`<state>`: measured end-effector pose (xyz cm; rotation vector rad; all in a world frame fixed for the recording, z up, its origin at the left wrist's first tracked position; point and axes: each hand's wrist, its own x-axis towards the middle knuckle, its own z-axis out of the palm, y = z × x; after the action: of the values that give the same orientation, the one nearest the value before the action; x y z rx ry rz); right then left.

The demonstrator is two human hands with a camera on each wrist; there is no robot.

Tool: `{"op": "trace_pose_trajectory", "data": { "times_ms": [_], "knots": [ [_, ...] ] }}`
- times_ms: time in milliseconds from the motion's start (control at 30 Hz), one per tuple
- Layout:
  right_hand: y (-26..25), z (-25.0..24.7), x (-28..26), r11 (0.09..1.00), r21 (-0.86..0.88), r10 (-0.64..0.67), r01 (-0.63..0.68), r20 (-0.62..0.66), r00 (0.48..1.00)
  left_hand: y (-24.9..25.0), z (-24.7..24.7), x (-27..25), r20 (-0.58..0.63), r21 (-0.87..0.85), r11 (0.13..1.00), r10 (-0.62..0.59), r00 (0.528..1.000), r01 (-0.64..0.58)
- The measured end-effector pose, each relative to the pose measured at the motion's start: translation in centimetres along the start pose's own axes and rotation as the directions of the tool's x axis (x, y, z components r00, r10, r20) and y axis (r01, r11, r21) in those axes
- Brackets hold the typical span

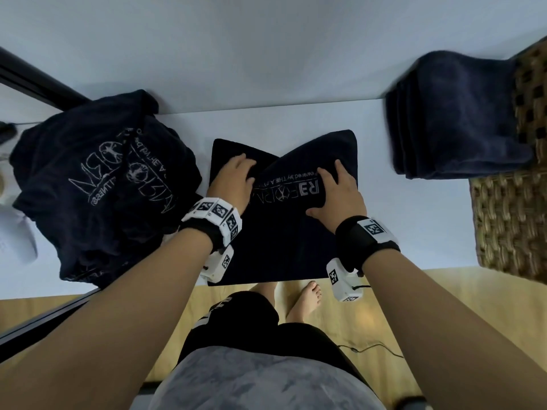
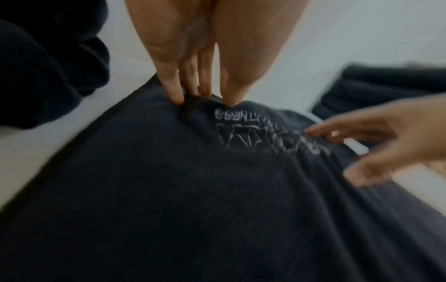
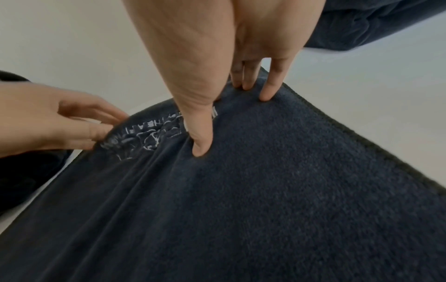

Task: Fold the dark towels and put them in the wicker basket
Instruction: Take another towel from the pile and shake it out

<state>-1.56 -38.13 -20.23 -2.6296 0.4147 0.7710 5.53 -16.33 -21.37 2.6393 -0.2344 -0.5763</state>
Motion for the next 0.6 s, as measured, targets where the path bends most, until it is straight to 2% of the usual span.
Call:
{"op": "trace_pose_trajectory", "data": {
  "times_ms": [33, 100, 167, 233, 333, 433, 600],
  "knots": [
    [0.2, -0.2, 0.0, 1.0, -0.009, 0.03, -0.03, -0.003, 1.0, -0.4, 0.3, -0.2, 0.049, 0.062, 0.998, 0.001, 0.999, -0.004],
    [0.8, -0.8, -0.2, 0.993, -0.048, 0.109, -0.109, 0.002, 0.994, -1.3, 0.4, -0.4, 0.085, 0.155, 0.985, -0.094, 0.992, 0.08],
    [1.4, -1.4, -0.3, 0.979, -0.108, 0.175, -0.174, 0.003, 0.985, -1.8, 0.2, -0.3, 0.113, 0.199, 0.967, -0.186, 0.976, 0.162],
    [1.6, -1.9, -0.1, 0.971, -0.14, 0.195, -0.195, -0.014, 0.981, -1.8, 0.0, -0.1, 0.137, 0.242, 0.953, -0.218, 0.966, 0.181],
    [1.4, -2.3, 0.6, 0.99, -0.075, 0.116, -0.121, -0.074, 0.991, -1.4, 0.0, 0.3, 0.197, 0.268, 0.942, -0.258, 0.946, 0.201],
    [0.8, -1.8, 1.5, 1.0, -0.003, 0.018, -0.018, -0.012, 1.0, -1.0, -0.1, 0.7, 0.237, 0.276, 0.938, -0.276, 0.931, 0.208],
    [0.9, -1.4, 2.8, 0.999, -0.042, 0.008, -0.008, 0.006, 1.0, -0.8, -0.6, 2.0, 0.257, 0.265, 0.94, -0.284, 0.924, 0.215]
  ]
}}
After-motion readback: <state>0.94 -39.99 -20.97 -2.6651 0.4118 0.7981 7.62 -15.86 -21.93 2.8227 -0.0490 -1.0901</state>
